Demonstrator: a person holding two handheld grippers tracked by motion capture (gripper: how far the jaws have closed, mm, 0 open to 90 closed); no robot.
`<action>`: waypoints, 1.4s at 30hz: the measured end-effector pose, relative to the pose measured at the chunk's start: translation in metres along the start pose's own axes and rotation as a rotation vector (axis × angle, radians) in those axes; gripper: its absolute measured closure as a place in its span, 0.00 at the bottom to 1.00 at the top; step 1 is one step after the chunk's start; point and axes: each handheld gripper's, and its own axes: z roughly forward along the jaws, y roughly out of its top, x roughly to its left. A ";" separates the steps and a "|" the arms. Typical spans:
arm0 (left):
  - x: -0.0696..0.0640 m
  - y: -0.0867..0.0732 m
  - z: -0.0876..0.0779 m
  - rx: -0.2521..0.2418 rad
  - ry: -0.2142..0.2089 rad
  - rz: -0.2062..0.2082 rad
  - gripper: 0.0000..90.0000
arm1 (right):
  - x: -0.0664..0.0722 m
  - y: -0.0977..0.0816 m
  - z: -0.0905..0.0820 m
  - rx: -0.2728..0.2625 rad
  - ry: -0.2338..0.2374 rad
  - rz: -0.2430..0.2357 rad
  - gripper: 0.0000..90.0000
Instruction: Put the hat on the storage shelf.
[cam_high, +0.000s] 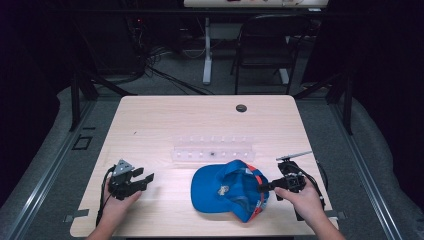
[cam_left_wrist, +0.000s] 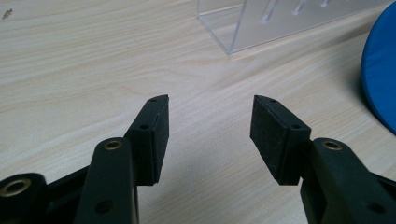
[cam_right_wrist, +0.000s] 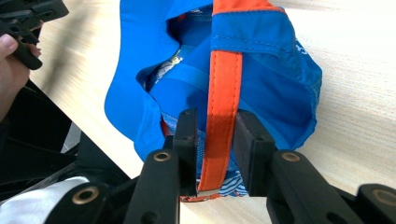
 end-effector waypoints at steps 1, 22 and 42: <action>0.000 0.000 0.000 0.001 0.000 0.001 0.53 | 0.001 0.000 -0.001 -0.002 0.006 0.004 0.81; 0.000 0.000 0.000 -0.002 0.002 -0.002 0.53 | 0.005 0.004 -0.006 0.018 -0.018 0.037 0.86; -0.001 0.000 0.000 -0.005 0.006 0.003 0.53 | 0.019 0.021 -0.019 0.071 -0.095 0.112 0.86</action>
